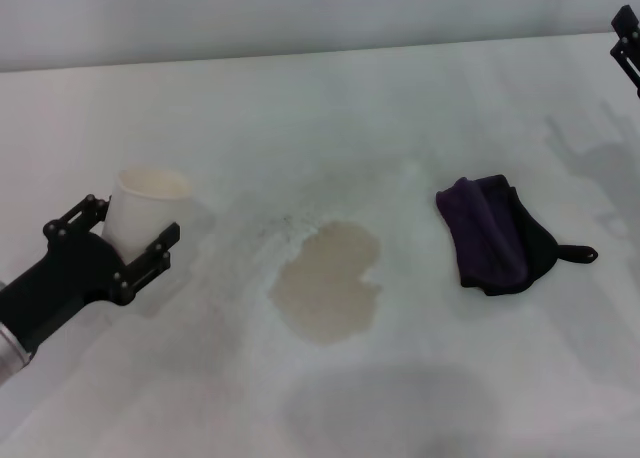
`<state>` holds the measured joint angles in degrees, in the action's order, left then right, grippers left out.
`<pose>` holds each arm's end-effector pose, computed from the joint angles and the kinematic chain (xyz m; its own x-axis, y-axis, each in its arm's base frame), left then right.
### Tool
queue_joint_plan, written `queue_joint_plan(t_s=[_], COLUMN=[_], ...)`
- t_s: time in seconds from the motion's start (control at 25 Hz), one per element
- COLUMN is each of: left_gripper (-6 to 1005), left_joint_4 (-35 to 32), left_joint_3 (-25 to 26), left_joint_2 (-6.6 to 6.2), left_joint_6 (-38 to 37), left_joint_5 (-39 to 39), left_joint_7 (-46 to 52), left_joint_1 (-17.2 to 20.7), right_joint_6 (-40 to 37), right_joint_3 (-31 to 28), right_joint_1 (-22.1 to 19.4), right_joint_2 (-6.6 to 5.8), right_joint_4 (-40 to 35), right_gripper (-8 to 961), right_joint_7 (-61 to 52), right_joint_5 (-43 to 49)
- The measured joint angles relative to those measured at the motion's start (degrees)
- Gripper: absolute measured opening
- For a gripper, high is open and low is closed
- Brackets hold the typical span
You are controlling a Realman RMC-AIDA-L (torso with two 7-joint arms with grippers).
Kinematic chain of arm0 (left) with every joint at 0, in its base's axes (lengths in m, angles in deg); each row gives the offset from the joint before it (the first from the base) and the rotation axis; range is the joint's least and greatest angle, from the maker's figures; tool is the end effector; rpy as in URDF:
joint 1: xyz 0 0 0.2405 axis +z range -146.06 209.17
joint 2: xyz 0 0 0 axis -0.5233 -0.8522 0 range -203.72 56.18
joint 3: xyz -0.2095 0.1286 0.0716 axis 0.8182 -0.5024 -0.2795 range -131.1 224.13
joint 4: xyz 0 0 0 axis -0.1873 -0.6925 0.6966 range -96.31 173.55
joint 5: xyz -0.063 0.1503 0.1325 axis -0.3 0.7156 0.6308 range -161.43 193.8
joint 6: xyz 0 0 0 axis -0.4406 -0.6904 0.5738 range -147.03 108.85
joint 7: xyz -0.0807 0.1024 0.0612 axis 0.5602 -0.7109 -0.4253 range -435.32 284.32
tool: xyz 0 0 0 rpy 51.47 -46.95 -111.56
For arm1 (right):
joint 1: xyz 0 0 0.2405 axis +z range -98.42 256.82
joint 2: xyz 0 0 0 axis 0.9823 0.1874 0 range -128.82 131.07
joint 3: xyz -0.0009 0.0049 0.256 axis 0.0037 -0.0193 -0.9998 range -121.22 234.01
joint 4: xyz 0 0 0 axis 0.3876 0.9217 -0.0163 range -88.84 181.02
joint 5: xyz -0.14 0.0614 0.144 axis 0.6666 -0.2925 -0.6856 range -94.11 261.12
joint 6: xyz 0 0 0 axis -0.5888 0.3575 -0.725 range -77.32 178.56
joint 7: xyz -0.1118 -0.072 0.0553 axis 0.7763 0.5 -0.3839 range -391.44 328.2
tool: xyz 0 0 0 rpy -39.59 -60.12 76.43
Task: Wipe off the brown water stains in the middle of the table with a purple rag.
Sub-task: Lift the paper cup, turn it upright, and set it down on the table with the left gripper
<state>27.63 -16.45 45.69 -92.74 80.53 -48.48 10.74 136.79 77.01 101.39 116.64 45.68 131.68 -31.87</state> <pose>-0.3168 0.2824 -0.0552 0.8173 0.0330 0.5753 0.4306 -0.6985 -0.5716 0.3481 0.2973 0.0478 0.7007 0.2452 -0.6700 -0.6523 -0.1603 -0.7408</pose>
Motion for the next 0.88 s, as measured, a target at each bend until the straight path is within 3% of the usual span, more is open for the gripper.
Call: queue_joint_plan(t_s=[0.56,0.88], left_gripper=[690,691], left_joint_4=[6.15,8.2], left_joint_3=[0.07,0.39], left_joint_2=[0.19,0.5], left_joint_6=[-0.86,-4.9], left_joint_5=[-3.36,-3.99], left_joint_7=[-14.63,-21.72], left_joint_1=[2.12,4.78], right_joint_6=[-1.13,-2.86], right_joint_3=[0.41,0.81], right_joint_1=[-0.2,-0.15], right_joint_2=[-0.03,-0.04], right_joint_4=[-0.66,-1.22], right_gripper=[868,867], right_joint_7=[0.49,0.7], right_joint_5=[0.07,0.06])
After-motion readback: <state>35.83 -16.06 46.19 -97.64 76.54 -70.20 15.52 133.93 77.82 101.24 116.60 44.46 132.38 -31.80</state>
